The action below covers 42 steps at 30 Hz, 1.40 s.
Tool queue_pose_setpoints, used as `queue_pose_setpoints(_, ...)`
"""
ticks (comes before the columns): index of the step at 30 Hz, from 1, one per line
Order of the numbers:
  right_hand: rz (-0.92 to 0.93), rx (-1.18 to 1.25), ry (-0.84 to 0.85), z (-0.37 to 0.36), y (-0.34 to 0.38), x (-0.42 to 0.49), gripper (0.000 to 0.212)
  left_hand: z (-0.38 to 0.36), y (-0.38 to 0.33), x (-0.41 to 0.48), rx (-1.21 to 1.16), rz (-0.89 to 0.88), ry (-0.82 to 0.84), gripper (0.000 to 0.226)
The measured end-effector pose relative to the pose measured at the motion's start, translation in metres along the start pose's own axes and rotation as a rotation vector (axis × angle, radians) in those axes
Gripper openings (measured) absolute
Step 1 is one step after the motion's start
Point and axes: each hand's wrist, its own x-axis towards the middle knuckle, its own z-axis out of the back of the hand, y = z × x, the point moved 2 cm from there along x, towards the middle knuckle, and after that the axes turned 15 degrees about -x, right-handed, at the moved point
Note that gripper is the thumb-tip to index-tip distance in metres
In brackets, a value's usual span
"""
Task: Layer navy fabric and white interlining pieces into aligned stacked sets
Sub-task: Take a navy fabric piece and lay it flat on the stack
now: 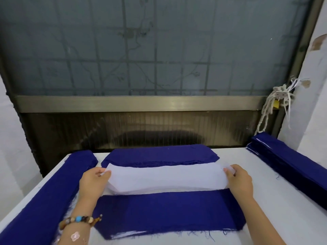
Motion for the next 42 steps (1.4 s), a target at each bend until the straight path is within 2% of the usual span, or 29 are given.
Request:
queue_pose_setpoints(7, 0.111, -0.113, 0.121, 0.021, -0.017, -0.035, 0.021, 0.037, 0.013, -0.021, 0.085, 0.001, 0.17, 0.011)
queue_pose_setpoints(15, 0.14, -0.111, 0.111, 0.029, -0.033, -0.061, 0.024, 0.051, 0.031, -0.044, 0.191, -0.073, 0.358, 0.013)
queue_pose_setpoints(20, 0.171, -0.119, 0.091, 0.029, -0.03, -0.065, 0.018, 0.049, 0.031, -0.05, 0.206, -0.126, 0.333, 0.02)
queue_pose_setpoints(26, 0.106, 0.212, 0.045, 0.038, -0.027, -0.065, 0.015, 0.051, 0.03, -0.05, 0.181, -0.155, 0.277, 0.025)
queue_pose_setpoints(29, 0.057, 0.268, 0.053, 0.04, -0.029, -0.062, 0.021, 0.056, 0.031, -0.048, 0.12, -0.118, 0.29, 0.026)
queue_pose_setpoints(32, 0.037, 0.193, 0.067, 0.036, -0.032, -0.062, 0.018, 0.054, 0.032, -0.048, 0.121, -0.106, 0.305, 0.026)
queue_pose_setpoints(36, 0.029, -0.05, 0.071, 0.03, -0.037, -0.063, 0.015, 0.05, 0.033, -0.051, 0.189, -0.141, 0.282, 0.022)
queue_pose_setpoints(42, 0.04, -0.161, 0.058, 0.028, -0.037, -0.064, 0.011, 0.048, 0.034, -0.051, 0.217, -0.156, 0.278, 0.017)
